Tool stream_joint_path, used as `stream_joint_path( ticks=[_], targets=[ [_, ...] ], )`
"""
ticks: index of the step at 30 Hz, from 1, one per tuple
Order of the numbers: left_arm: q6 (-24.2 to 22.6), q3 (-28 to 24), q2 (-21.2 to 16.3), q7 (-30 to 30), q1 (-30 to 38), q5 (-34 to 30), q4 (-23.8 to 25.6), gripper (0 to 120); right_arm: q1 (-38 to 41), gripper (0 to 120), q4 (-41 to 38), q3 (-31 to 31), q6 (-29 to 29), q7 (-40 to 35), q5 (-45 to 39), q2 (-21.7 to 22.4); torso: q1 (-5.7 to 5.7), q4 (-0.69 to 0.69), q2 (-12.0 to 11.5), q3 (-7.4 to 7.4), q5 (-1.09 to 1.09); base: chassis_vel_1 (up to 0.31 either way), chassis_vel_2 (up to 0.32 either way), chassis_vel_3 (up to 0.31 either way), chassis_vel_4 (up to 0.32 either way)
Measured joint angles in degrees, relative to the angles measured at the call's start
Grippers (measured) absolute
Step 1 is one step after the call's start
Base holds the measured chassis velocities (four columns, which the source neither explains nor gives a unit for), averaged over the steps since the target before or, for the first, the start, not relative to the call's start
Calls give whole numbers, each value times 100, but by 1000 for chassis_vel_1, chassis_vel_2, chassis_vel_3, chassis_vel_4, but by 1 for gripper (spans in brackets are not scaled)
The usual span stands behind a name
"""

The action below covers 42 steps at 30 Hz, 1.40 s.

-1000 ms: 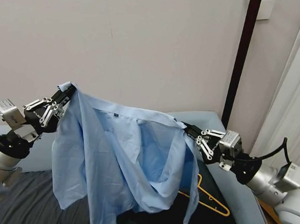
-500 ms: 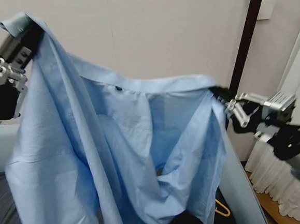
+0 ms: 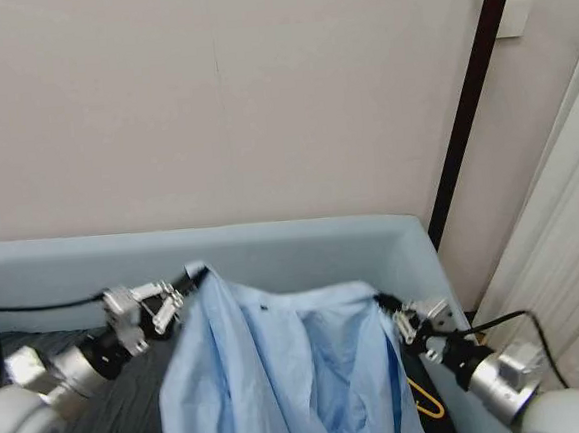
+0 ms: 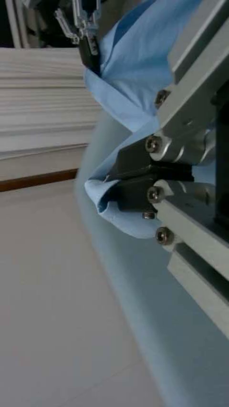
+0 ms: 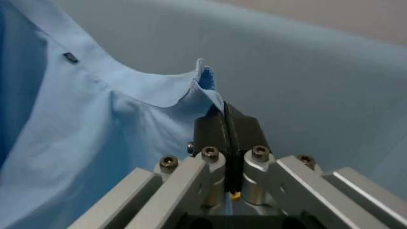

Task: Pick up the clothes from the sofa and hang them on the clothes hanger.

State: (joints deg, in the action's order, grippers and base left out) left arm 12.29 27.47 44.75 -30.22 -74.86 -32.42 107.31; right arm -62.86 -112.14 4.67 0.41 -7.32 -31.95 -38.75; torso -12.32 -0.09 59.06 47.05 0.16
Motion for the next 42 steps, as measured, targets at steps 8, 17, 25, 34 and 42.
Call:
stream_joint_path(
  ticks=[8,17,25,34,42],
  targets=[
    [-77,-473,415,542,530,750,-950,0,1203,0,1929,928,533,50,677,-1392,0,2,0,0,1,0,0,0,0],
    [-336,-468,644,1363,836,1275,-1336,0,1763,0,3103,848,788,-63,1467,-2361,0,1,1,-1,0,0,0,0,0],
    [-208,-531,1319,1708,751,1442,-1672,0,2100,2,4240,894,513,-193,1702,-2819,0,1,2,-1,0,0,0,0,0],
    [-78,-808,1720,1773,726,1562,-1820,0,2134,34,4140,1109,477,350,1017,-2700,1,3,1,-2,1,0,0,0,0],
    [-73,-860,1686,1761,730,1603,-1799,0,1436,60,3248,623,-534,630,580,-1938,2,-2,2,-2,3,0,0,0,0]
  ],
)
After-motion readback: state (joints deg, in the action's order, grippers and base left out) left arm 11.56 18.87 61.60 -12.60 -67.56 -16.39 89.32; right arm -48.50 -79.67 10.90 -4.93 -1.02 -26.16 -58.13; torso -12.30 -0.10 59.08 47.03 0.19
